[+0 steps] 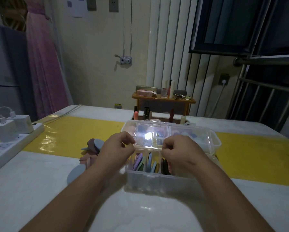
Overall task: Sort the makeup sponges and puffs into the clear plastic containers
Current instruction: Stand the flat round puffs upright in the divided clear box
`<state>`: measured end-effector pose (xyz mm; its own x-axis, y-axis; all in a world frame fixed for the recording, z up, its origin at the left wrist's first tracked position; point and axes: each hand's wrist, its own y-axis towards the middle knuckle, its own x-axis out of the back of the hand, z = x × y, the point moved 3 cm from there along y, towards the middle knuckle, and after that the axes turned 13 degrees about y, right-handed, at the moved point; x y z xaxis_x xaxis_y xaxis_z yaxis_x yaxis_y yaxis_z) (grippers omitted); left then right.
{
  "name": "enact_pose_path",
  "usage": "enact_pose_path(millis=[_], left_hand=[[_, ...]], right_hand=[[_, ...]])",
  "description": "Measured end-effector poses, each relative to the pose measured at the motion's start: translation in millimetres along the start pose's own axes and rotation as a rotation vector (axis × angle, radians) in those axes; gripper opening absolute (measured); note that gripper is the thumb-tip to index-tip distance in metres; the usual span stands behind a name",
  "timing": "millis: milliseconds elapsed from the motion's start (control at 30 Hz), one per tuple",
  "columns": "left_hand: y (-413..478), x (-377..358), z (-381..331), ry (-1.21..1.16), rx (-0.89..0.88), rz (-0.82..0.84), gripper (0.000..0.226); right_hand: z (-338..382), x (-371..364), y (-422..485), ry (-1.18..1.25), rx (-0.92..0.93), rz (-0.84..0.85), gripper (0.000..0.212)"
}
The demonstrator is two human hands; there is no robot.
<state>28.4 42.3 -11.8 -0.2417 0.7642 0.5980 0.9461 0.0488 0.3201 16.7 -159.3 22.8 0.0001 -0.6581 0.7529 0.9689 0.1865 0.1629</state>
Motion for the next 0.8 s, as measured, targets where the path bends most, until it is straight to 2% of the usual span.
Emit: enact_pose_path(millis=[100, 267, 533, 800], left_hand=[[1.5, -2.7, 3.0, 0.056, 0.033, 0.001, 0.018], [1.1, -9.1, 0.9, 0.012, 0.083, 0.065, 0.015], [0.1, -4.6, 0.7, -0.045, 0.105, 0.034, 0.027], [-1.0, 1.6, 0.1, -0.009, 0.088, 0.001, 0.021]], right_hand=[[2.3, -0.8, -1.2, -0.012, -0.003, 0.017, 0.006], [4.1, -2.0, -3.9, -0.004, -0.012, 0.041, 0.006], [7.3, 1.6, -6.0, -0.032, -0.024, 0.021, 0.010], [7.9, -1.1, -6.1, -0.058, -0.011, 0.048, 0.011]])
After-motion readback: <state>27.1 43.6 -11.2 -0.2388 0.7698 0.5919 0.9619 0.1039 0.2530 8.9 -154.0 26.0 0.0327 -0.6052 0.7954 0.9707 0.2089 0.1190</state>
